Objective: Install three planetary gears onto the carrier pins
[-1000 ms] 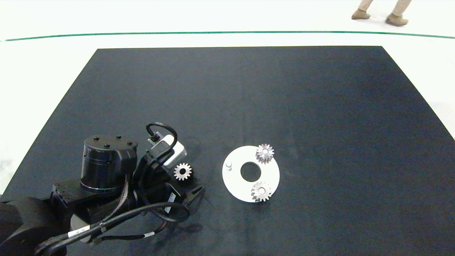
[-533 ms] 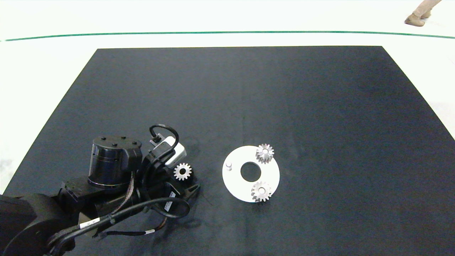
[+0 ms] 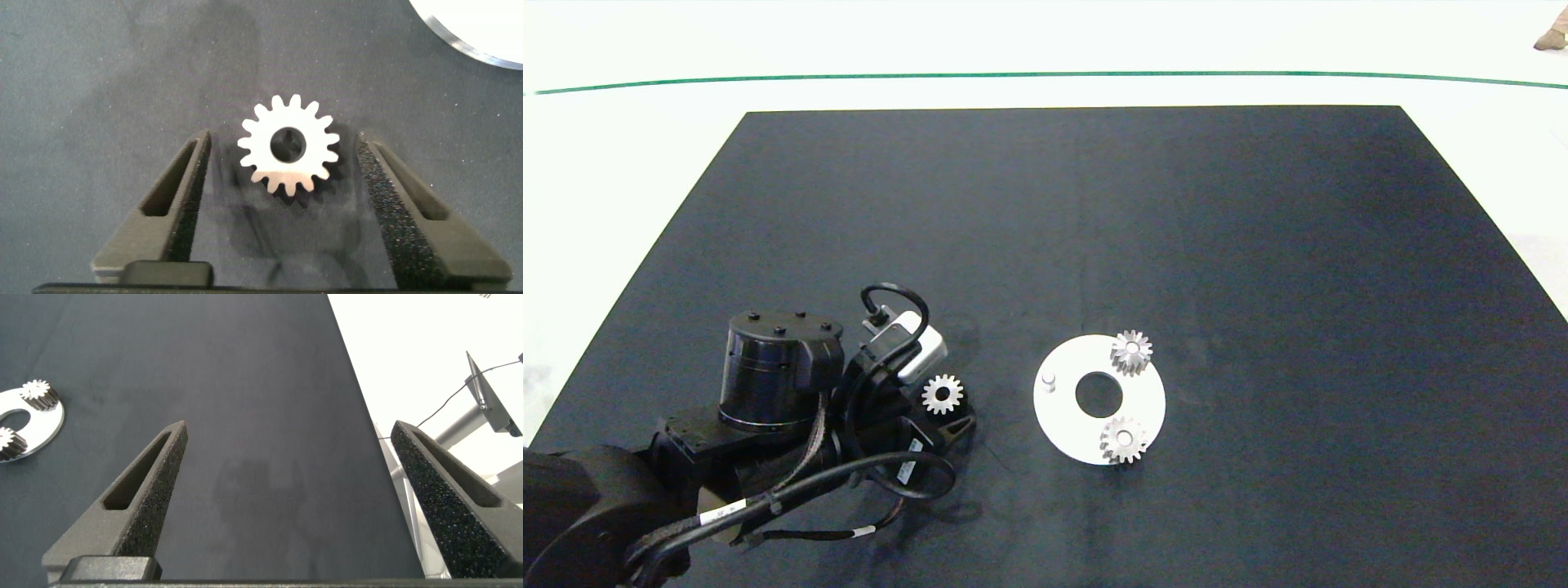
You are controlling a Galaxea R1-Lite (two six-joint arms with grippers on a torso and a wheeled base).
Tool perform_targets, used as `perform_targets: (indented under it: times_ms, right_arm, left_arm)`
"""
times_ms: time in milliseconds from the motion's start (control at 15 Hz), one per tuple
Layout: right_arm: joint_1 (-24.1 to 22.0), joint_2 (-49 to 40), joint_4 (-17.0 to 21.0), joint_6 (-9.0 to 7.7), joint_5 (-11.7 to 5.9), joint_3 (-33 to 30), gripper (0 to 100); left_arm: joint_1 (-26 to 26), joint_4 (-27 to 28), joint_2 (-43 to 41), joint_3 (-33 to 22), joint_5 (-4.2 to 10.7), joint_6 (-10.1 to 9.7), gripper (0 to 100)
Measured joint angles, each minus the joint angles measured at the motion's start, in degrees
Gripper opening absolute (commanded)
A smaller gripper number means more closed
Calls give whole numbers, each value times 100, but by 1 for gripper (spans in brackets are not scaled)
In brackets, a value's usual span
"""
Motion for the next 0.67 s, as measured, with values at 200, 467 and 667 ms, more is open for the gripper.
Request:
perform_targets:
  times_ms: [200, 467, 667]
  right_arm:
    - [0, 0, 2, 1, 0, 0, 100]
    - [2, -6, -9, -10, 6, 0, 100]
    - [0, 0, -9, -10, 9, -24, 100]
  left_arm:
    - [-6, -2, -11, 2, 0, -5, 60]
    - [-15, 0, -11, -13, 2, -18, 53]
    - [-15, 0, -4, -2, 2, -18, 47]
